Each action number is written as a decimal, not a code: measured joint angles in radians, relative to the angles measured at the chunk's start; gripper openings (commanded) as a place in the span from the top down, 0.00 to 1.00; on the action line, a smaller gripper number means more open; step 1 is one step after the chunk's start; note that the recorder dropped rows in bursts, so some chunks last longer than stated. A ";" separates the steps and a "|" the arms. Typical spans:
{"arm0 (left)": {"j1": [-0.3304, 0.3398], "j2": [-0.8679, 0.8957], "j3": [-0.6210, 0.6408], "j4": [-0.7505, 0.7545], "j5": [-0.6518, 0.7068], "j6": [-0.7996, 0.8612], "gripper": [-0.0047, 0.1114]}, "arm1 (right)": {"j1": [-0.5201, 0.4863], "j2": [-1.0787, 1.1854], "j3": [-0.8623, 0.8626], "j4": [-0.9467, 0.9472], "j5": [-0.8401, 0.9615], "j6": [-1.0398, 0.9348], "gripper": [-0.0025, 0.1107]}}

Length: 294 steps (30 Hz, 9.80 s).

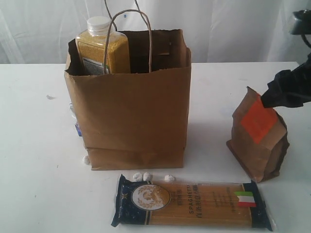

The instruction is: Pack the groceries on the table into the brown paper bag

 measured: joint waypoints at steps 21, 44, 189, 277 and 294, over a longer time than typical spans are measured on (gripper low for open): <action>0.000 0.000 0.000 0.000 0.000 0.000 0.96 | 0.000 -0.249 0.089 0.024 0.028 0.058 0.42; -0.036 0.077 -0.431 -0.273 0.314 0.002 0.96 | 0.000 -0.277 0.092 0.024 0.056 0.079 0.43; 0.220 2.044 -1.462 -0.903 0.434 1.932 0.37 | 0.000 -0.277 0.095 0.051 0.056 0.032 0.49; -0.181 1.727 -1.890 -0.633 0.671 1.020 0.14 | 0.000 -0.277 0.095 0.112 0.111 0.015 0.49; -0.182 1.585 -1.890 -0.612 0.680 0.973 0.19 | 0.000 -0.277 0.095 0.061 0.045 0.056 0.31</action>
